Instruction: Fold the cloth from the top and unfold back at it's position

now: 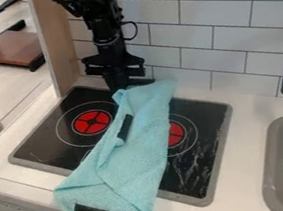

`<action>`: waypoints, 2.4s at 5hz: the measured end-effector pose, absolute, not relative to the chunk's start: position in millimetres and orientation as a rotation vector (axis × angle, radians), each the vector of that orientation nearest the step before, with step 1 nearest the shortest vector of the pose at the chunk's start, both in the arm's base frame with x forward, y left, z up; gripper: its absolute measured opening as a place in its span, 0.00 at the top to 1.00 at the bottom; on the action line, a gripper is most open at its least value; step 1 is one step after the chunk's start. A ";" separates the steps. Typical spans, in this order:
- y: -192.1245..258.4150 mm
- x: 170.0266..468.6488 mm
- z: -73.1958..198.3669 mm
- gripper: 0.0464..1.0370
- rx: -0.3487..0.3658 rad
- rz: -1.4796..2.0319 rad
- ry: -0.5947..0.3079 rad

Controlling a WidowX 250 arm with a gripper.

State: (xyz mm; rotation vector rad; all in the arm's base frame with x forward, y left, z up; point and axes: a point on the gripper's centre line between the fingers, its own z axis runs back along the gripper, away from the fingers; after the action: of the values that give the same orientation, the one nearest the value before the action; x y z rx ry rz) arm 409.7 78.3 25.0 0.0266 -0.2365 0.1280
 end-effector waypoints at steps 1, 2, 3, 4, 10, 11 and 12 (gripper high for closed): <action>79.9 412.2 28.8 1.00 0.015 0.095 -0.260; 73.5 414.5 47.9 1.00 0.004 -0.026 -0.339; 58.6 406.1 74.0 1.00 -0.014 -0.148 -0.426; 44.4 389.5 89.2 1.00 -0.057 -0.236 -0.466; 14.3 249.2 81.4 1.00 -0.110 -0.788 -0.556; 22.6 246.7 62.2 1.00 -0.088 -0.817 -0.538; 29.1 245.8 35.9 1.00 -0.051 -0.850 -0.506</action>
State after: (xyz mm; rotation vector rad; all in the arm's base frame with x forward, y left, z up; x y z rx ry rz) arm 245.8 29.1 35.9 -0.0510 -0.5057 -0.8503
